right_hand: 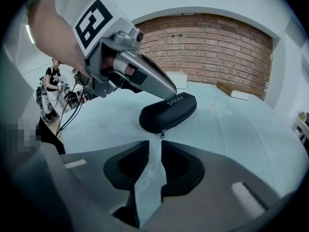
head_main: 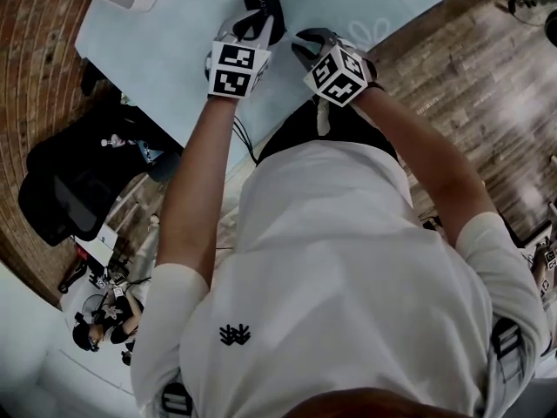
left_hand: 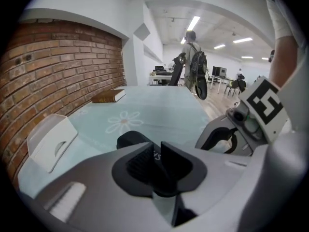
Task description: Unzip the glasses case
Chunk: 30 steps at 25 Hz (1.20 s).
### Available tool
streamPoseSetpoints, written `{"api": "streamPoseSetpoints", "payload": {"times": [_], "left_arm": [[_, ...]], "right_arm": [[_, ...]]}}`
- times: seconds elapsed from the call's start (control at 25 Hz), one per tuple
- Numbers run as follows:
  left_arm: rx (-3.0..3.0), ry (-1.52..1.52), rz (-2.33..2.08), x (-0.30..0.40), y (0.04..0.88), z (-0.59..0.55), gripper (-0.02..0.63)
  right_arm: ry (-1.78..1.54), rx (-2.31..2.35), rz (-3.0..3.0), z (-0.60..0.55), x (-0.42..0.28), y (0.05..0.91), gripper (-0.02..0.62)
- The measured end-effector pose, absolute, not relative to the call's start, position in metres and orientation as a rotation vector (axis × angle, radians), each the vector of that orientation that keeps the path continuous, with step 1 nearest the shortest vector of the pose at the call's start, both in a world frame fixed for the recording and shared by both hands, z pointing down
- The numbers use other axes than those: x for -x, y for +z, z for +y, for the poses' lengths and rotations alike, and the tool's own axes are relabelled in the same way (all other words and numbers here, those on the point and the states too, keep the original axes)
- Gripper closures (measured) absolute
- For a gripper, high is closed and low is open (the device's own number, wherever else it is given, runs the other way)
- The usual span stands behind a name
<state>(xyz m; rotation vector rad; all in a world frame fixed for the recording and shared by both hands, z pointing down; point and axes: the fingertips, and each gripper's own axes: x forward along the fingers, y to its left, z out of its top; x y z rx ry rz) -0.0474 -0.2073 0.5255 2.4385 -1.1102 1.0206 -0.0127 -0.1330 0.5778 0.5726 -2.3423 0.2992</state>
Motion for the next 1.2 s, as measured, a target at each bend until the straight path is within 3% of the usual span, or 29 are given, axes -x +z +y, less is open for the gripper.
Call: {"api": "streamPoseSetpoints", "payload": {"times": [0.52, 0.76, 0.84, 0.92, 1.2], "left_arm": [[-2.485, 0.983, -1.005, 0.042, 0.536, -0.203, 0.522], [-2.484, 0.94, -0.992, 0.045, 0.537, -0.204, 0.534], [-2.494, 0.939, -0.998, 0.048, 0.54, -0.205, 0.534], [-2.498, 0.937, -0.996, 0.049, 0.541, -0.205, 0.534], [-2.504, 0.929, -0.993, 0.047, 0.539, -0.206, 0.534]], "right_arm": [[0.089, -0.574, -2.209, -0.155, 0.029, 0.592, 0.529], [0.155, -0.548, -2.218, -0.156, 0.029, 0.594, 0.531], [0.167, -0.557, -2.227, -0.158, 0.027, 0.594, 0.539], [0.17, -0.572, -2.227, -0.161, 0.024, 0.594, 0.591], [0.193, -0.585, -2.242, -0.163, 0.021, 0.591, 0.592]]}}
